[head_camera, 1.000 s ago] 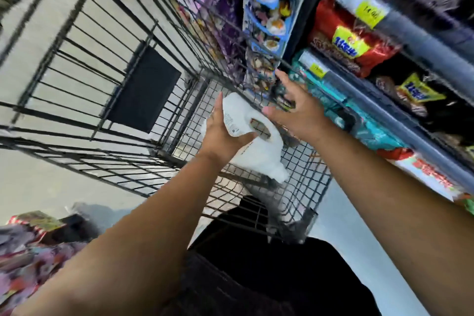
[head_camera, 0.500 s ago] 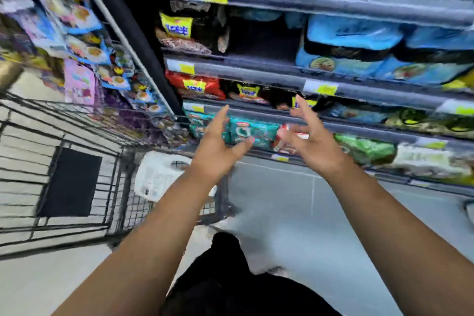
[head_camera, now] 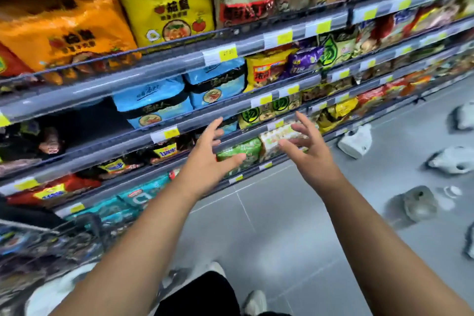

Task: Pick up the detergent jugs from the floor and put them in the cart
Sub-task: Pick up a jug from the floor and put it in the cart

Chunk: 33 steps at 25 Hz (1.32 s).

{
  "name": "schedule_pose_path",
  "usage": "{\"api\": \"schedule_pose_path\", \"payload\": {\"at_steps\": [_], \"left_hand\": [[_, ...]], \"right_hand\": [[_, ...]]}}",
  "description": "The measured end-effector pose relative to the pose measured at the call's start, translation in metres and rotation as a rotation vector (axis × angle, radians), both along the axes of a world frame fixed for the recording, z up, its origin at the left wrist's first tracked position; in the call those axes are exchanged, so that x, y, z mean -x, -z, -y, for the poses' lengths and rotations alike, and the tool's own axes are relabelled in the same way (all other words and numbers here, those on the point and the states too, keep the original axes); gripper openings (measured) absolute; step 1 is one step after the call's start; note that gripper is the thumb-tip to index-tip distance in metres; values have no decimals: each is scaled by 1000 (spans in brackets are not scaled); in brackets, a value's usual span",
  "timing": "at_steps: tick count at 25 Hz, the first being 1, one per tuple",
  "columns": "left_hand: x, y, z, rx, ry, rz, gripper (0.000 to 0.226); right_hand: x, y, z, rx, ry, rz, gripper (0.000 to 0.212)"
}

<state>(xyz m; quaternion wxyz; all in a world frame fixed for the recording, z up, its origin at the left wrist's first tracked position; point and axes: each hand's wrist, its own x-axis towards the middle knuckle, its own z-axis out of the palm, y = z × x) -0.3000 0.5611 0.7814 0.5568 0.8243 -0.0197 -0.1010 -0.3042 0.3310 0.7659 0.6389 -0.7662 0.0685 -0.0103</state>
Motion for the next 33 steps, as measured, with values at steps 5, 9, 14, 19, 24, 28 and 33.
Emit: {"api": "schedule_pose_path", "payload": {"at_steps": [5, 9, 14, 19, 24, 28, 33], "left_hand": [[-52, -17, 71, 24, 223, 22, 92], [-102, -23, 124, 34, 427, 50, 92], [-141, -35, 207, 36, 673, 87, 84], [-151, -29, 304, 84, 885, 57, 80], [-141, -19, 431, 83, 1052, 36, 81], [-139, -17, 528, 36, 1103, 69, 81], [-136, -10, 635, -25, 1180, 73, 82]], "right_hand": [[-3, -13, 58, 69, 207, 40, 64], [-15, -30, 90, 103, 430, 70, 65], [-3, -42, 147, 73, 687, 70, 61], [28, -32, 219, 69, 975, 57, 61], [54, -17, 313, 83, 1137, 22, 62], [70, -8, 402, 92, 1192, 5, 64], [86, -3, 500, 91, 1247, -51, 67]]}}
